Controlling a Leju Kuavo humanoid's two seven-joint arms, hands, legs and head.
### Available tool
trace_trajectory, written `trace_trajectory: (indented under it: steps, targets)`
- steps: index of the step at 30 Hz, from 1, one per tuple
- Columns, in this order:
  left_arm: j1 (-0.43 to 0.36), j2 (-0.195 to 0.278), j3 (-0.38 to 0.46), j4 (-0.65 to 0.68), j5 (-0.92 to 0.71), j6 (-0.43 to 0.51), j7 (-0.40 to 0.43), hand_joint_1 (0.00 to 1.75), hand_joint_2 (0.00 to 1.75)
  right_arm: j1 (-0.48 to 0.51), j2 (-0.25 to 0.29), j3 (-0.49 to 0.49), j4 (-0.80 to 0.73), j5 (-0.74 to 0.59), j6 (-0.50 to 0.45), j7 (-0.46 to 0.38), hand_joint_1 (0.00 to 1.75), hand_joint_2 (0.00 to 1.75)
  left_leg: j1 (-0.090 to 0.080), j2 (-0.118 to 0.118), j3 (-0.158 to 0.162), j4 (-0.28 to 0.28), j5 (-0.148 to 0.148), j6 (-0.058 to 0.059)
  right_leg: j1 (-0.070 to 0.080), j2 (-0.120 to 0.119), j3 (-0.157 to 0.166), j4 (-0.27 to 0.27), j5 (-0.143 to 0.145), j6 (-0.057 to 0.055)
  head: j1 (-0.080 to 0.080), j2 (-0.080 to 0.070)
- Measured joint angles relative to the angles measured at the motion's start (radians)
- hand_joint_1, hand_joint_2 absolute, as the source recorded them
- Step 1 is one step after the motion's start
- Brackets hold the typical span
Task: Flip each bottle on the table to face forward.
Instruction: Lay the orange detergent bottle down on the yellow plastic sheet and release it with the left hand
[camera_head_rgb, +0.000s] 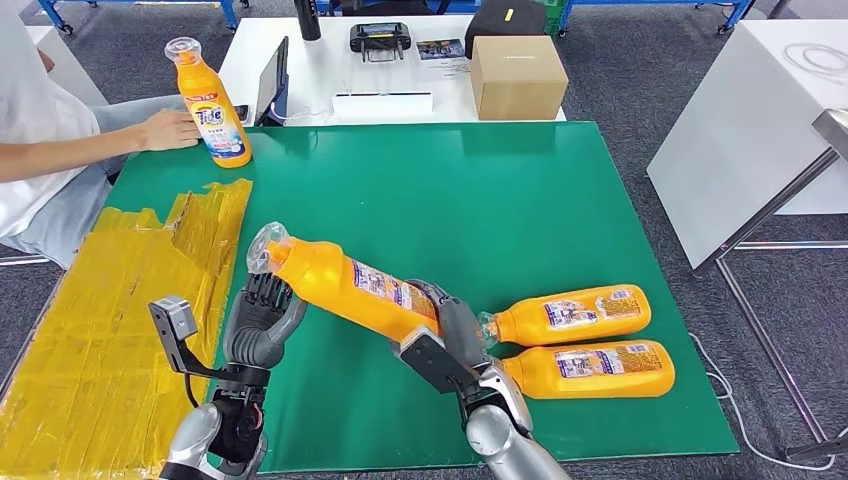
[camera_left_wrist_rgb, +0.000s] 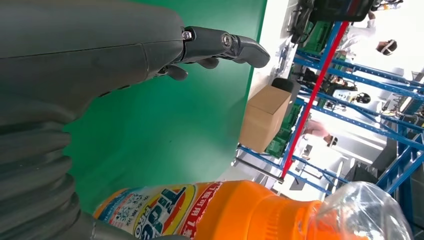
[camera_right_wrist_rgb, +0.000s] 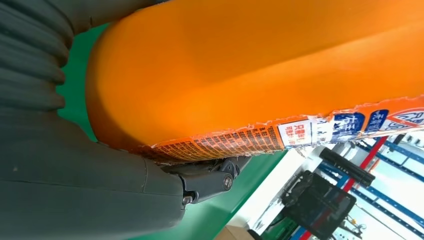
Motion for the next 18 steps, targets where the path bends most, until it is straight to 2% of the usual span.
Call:
trace_trajectory:
  steps: [18]
  targets:
    - [0.0, 0.001, -0.004, 0.0, 0.001, -0.001, -0.002, 0.0, 1.75, -0.007, 0.003, -0.054, 0.01, -0.074, -0.06, -0.033, 1.75, 1.75, 0.0, 0.0, 0.0, 0.0, 0.0, 0.0, 0.0, 0.0, 0.0, 0.0, 0.0, 0.0, 0.0, 0.0]
